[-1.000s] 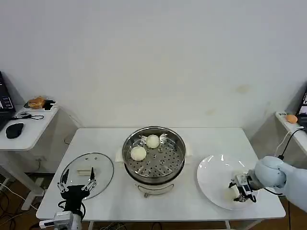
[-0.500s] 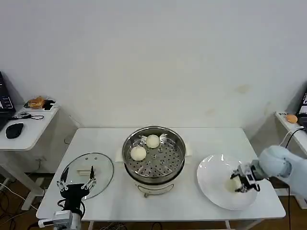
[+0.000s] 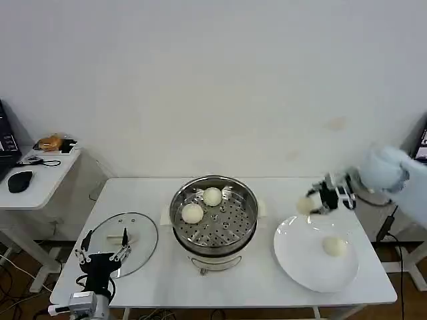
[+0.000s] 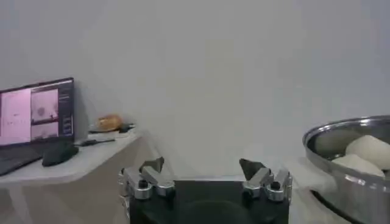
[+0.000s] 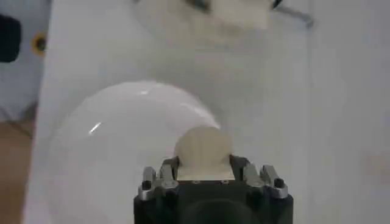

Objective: Take steamed baozi put them in steamer then cover it.

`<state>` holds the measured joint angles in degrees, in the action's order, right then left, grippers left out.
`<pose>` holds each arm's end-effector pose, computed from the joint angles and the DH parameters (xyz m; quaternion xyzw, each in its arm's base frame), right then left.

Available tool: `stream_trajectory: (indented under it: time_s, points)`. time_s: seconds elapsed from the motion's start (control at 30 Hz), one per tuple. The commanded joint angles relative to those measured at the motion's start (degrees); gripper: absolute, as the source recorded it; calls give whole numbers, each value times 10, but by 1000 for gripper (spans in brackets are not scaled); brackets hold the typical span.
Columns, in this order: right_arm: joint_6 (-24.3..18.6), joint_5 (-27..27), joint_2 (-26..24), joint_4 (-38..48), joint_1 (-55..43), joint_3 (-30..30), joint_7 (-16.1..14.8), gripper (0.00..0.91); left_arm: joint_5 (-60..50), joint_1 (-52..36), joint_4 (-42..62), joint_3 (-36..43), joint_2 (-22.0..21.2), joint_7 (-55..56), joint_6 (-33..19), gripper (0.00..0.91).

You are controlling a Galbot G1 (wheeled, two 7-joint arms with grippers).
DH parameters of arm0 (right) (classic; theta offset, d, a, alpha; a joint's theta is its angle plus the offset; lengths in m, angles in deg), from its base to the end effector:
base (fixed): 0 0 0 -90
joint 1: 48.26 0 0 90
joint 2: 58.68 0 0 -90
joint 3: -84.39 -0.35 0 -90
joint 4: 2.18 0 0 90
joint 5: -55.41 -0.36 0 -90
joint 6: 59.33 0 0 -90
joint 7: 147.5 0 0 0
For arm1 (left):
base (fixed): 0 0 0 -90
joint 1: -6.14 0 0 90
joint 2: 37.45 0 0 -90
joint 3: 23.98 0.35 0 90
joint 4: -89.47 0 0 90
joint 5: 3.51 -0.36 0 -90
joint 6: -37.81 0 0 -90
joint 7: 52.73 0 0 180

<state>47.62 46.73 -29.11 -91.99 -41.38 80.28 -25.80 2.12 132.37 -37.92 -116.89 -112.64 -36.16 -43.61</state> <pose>0.4852 -0.1283 -0.0326 0.4715 -0.6106 0.5718 0.2792 0.1575 0.0476 -0.2683 0.0915 -0.9910 -0.0820 0.0528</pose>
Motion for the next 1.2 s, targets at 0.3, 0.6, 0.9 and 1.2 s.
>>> stream_trajectory:
  time_s: [0.3, 0.6, 0.9, 1.2]
  points:
    - [5, -83, 239, 31, -135, 95, 14, 605, 2, 1, 1, -10, -4, 0, 0, 907]
    - [-20, -62, 299, 19, -74, 121, -2, 605, 9, 4, -1, -28, -6, 0, 0, 907]
    - [-57, -30, 307, -7, -35, 139, -23, 605, 9, 5, 3, -35, -13, -1, 0, 907]
    - [-86, -4, 318, 1, -23, 145, -38, 605, 8, 6, 4, -37, -18, -1, -1, 907]
